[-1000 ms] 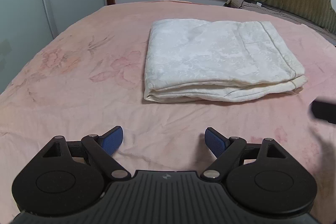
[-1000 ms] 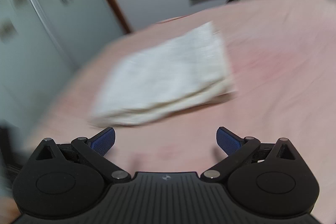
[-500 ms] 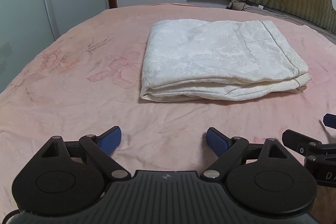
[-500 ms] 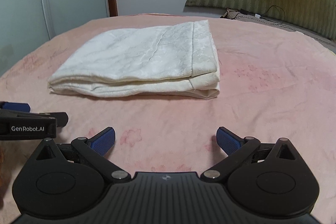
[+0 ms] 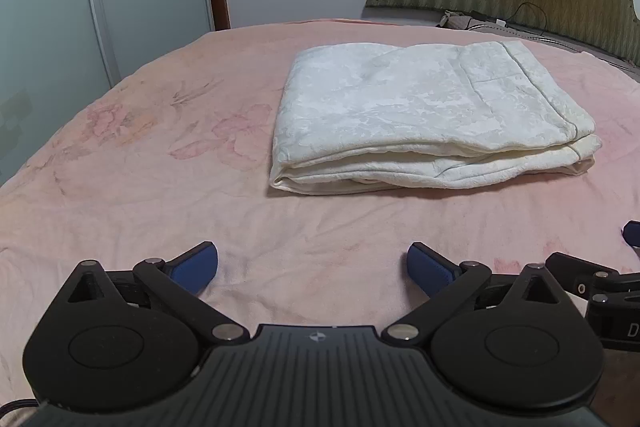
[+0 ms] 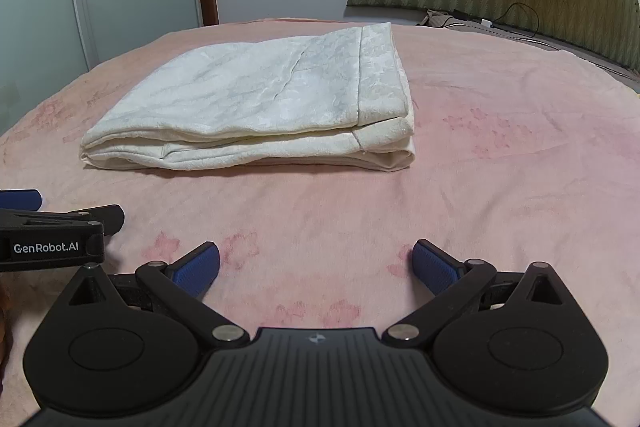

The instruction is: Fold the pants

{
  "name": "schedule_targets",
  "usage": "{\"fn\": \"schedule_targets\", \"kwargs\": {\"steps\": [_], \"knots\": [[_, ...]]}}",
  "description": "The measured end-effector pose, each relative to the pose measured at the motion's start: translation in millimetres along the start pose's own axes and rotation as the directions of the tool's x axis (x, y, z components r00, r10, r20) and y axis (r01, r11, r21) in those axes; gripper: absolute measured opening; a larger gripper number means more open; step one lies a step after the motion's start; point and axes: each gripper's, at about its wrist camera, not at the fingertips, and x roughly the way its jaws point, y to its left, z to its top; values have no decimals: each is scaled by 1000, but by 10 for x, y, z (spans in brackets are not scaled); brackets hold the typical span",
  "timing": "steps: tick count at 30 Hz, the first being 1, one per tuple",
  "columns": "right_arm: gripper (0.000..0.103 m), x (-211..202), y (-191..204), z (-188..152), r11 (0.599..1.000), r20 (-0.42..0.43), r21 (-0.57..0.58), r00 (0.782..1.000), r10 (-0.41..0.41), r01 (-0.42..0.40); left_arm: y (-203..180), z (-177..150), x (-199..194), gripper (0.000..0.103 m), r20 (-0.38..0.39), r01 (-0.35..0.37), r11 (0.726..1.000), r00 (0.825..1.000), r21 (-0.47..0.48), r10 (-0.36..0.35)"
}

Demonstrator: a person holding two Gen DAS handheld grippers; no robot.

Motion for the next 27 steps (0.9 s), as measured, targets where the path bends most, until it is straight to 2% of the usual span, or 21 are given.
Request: {"fn": "schedule_targets", "kwargs": {"steps": [27], "knots": [[103, -7, -70, -4, 1000, 0, 8, 1000, 10, -10, 28, -18, 21, 103, -4, 17, 1000, 1000, -22, -17]]}}
